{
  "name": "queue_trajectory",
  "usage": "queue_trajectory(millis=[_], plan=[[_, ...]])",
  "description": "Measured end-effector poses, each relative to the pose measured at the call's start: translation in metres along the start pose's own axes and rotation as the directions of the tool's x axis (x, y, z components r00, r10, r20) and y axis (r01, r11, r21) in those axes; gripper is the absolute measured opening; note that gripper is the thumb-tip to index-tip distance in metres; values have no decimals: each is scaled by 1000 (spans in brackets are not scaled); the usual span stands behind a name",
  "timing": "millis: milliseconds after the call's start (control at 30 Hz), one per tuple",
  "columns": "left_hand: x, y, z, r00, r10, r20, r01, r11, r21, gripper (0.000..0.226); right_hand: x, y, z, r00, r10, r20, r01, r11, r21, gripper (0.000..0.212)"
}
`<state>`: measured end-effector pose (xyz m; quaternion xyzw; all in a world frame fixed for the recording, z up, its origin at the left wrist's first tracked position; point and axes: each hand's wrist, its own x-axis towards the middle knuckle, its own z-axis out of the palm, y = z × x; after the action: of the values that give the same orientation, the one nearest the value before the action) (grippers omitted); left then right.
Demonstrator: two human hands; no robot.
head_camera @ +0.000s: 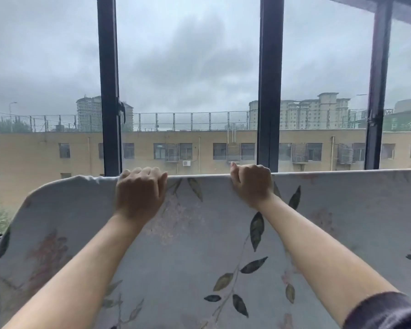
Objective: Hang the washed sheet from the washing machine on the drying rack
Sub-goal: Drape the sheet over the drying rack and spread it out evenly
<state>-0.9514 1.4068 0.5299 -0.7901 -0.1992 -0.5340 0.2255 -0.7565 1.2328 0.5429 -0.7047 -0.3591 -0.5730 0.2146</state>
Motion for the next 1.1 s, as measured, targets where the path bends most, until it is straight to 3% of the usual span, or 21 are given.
queue_trajectory(millis=[133, 300, 467, 533, 700, 900, 1100], plan=[[-16, -56, -10, 998, -63, -6, 63, 997, 49, 47, 0, 6, 1, 999, 7, 42, -7, 1000, 15, 56], [-17, -74, -8, 994, -107, -34, 109, 993, 55, 47, 6, -21, 6, 997, 4, 80, -8, 999, 48, 63], [-15, -77, -9, 999, -41, -29, 42, 999, 19, 48, 19, -109, 10, 999, -37, 39, 35, 998, 52, 60], [-14, -80, -10, 1000, 22, -18, -23, 999, -26, 46, 24, -147, 9, 993, -56, 103, 55, 998, 11, 58], [-24, -130, -23, 990, 138, -29, -140, 986, -91, 40, 20, -165, 3, 997, 1, 72, -2, 1000, 14, 60], [-43, -186, -30, 1000, 26, 0, -25, 953, -302, 45, 26, -179, -15, 966, 79, 246, -92, 995, 43, 56], [-48, -193, -37, 993, -53, 104, 97, 866, -490, 36, 43, -295, -19, 961, -51, 273, 16, 991, 131, 55]])
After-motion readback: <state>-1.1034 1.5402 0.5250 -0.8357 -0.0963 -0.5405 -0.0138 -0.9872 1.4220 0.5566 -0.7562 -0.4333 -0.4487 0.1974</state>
